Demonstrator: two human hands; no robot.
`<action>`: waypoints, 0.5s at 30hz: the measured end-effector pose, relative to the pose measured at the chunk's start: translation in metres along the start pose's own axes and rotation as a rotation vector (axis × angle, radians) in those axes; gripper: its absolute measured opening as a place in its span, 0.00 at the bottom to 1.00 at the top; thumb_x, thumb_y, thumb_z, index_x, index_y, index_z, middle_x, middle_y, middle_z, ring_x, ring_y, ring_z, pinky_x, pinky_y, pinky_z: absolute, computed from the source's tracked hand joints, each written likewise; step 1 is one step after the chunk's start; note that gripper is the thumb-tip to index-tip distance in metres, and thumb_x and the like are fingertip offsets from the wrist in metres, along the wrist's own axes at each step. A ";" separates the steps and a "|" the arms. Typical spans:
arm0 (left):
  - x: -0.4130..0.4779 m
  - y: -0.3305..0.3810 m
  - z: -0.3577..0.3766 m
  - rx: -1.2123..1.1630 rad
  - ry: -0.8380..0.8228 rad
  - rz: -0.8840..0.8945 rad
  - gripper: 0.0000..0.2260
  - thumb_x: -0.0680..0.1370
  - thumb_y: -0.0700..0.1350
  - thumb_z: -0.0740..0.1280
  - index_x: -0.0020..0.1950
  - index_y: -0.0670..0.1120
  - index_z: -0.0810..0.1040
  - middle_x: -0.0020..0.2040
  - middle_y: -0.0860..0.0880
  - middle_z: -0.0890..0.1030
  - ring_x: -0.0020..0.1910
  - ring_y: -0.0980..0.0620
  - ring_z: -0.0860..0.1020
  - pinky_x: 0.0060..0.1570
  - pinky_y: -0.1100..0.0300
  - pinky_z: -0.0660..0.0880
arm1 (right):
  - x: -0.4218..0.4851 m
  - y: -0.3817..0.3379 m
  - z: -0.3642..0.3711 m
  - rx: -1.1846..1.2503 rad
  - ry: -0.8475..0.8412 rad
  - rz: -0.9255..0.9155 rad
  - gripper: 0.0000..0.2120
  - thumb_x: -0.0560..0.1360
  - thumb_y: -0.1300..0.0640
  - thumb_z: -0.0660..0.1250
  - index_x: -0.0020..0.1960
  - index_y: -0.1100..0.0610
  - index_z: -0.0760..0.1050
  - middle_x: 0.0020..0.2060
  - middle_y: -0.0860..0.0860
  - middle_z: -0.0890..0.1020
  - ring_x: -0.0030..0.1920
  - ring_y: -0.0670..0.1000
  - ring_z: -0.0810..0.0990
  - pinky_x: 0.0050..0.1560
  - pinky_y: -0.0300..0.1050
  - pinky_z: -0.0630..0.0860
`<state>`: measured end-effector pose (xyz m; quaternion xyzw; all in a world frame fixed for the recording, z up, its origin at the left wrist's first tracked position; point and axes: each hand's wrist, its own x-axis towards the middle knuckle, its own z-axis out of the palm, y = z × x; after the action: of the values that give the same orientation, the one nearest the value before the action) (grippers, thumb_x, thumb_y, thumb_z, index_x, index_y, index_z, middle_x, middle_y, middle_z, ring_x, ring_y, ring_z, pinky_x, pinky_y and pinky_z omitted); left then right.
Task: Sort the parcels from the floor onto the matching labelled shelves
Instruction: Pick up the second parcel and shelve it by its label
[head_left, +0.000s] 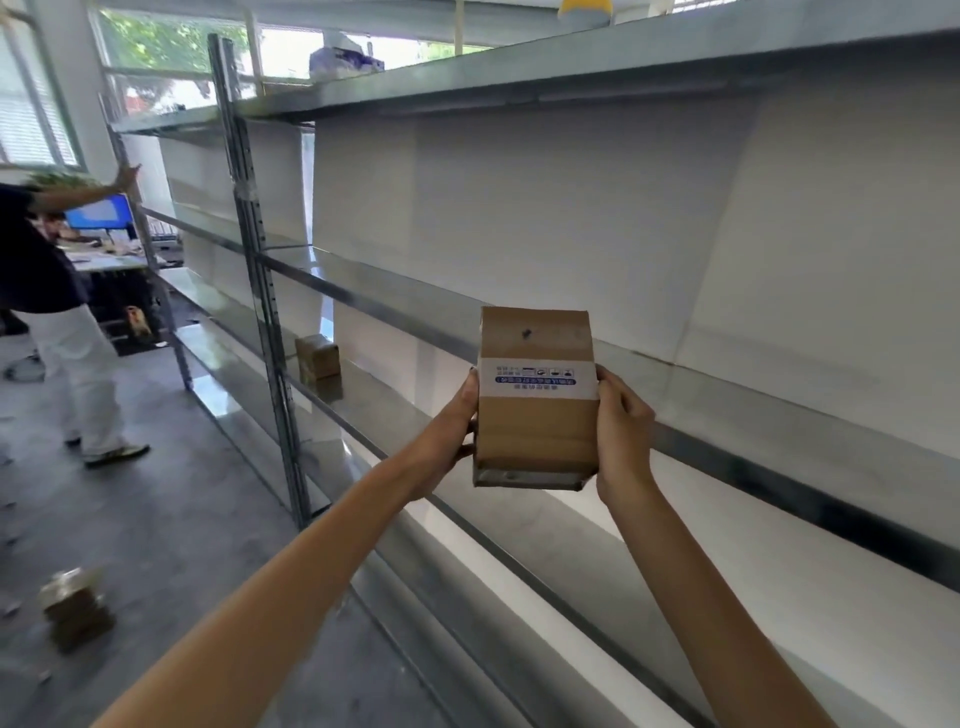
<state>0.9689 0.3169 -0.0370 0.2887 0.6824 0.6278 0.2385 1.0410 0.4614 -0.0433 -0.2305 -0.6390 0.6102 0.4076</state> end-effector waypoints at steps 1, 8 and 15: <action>0.001 0.000 -0.001 0.003 0.007 -0.002 0.23 0.79 0.62 0.43 0.71 0.58 0.61 0.62 0.53 0.69 0.62 0.52 0.68 0.59 0.56 0.67 | 0.001 0.001 0.001 0.000 -0.007 -0.003 0.14 0.81 0.53 0.53 0.54 0.49 0.78 0.45 0.45 0.80 0.45 0.43 0.77 0.41 0.39 0.74; 0.009 -0.002 -0.006 -0.024 0.047 -0.028 0.23 0.79 0.62 0.44 0.70 0.57 0.64 0.62 0.52 0.70 0.63 0.50 0.68 0.65 0.52 0.66 | 0.007 0.008 0.009 -0.005 -0.025 -0.009 0.16 0.81 0.52 0.52 0.59 0.51 0.77 0.51 0.49 0.81 0.48 0.46 0.78 0.46 0.42 0.77; 0.026 0.002 -0.014 -0.023 0.047 -0.013 0.25 0.79 0.61 0.45 0.73 0.54 0.61 0.66 0.49 0.69 0.67 0.48 0.67 0.63 0.54 0.66 | 0.021 0.009 0.016 0.003 -0.007 -0.015 0.15 0.81 0.54 0.52 0.56 0.50 0.77 0.50 0.49 0.80 0.46 0.45 0.77 0.44 0.42 0.76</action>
<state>0.9406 0.3253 -0.0328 0.2666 0.6825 0.6406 0.2295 1.0146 0.4696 -0.0455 -0.2230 -0.6411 0.6091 0.4103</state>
